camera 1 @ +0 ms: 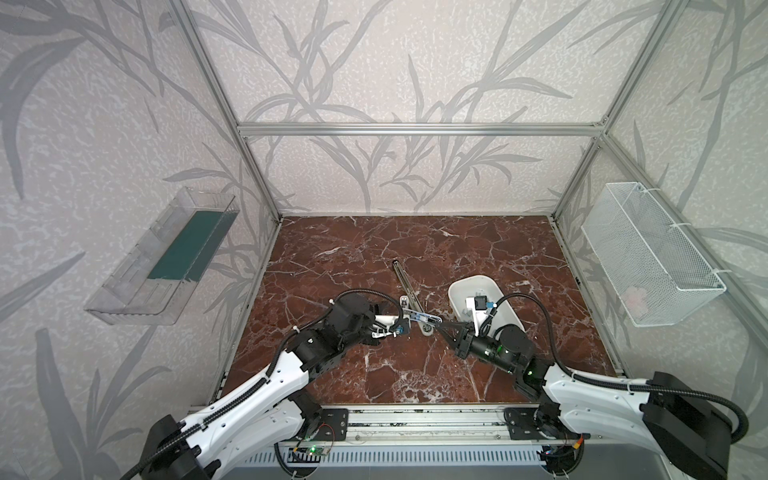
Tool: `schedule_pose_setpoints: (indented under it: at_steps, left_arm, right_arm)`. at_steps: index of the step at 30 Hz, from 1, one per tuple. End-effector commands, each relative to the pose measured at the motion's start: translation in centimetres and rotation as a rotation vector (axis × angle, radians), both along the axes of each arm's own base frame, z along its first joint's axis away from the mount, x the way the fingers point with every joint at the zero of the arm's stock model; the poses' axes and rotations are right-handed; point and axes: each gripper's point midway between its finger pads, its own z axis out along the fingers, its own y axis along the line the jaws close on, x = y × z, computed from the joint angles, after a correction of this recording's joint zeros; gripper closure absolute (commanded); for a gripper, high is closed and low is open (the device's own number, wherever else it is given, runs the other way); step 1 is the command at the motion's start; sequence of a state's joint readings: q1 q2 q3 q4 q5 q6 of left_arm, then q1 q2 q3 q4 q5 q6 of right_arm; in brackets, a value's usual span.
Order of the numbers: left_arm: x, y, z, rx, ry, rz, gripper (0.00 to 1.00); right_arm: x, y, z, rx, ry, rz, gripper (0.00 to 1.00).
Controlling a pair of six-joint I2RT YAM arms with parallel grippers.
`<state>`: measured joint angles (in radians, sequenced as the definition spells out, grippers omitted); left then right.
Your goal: Load the staples into the stapler
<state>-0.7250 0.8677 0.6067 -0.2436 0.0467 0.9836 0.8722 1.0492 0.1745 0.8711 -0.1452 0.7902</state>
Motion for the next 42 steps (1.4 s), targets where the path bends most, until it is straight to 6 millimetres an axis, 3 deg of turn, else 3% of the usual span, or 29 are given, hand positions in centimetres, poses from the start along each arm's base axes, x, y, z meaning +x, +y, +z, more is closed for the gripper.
schedule_pose_setpoints:
  at_steps: [1,8,12,19,26,33,37,42]
  left_arm:
    - [-1.5,-1.0,1.1,-0.047,0.010,-0.071,0.49]
    - [-3.6,-2.3,0.1,-0.015,0.033,-0.169,0.56]
    - [-3.2,-2.4,-0.8,0.026,0.047,-0.156,0.62]
    - [-2.2,-2.4,-2.2,0.087,0.062,-0.116,0.63]
    - [-2.4,-2.4,-1.1,0.051,0.028,-0.117,0.62]
    - [-4.2,-2.7,1.2,-0.043,0.010,-0.186,0.59]
    - [-6.1,-3.5,0.6,-0.031,0.050,-0.279,0.59]
    - [-6.5,-4.1,-0.9,0.030,0.084,-0.302,0.59]
  right_arm:
    - [0.2,0.3,0.3,-0.005,-0.027,-0.009,1.00]
    - [-0.9,2.2,0.8,0.000,-0.047,0.052,1.00]
    - [-1.8,2.8,1.5,0.016,-0.065,0.087,1.00]
    - [-2.9,3.2,2.2,0.057,-0.065,0.136,1.00]
    - [-2.3,3.1,1.6,0.039,-0.059,0.103,1.00]
    - [-1.8,2.9,1.2,0.015,-0.058,0.074,1.00]
    - [-2.0,3.2,1.2,0.017,-0.061,0.085,1.00]
    - [-2.3,4.0,1.3,0.024,-0.064,0.106,1.00]
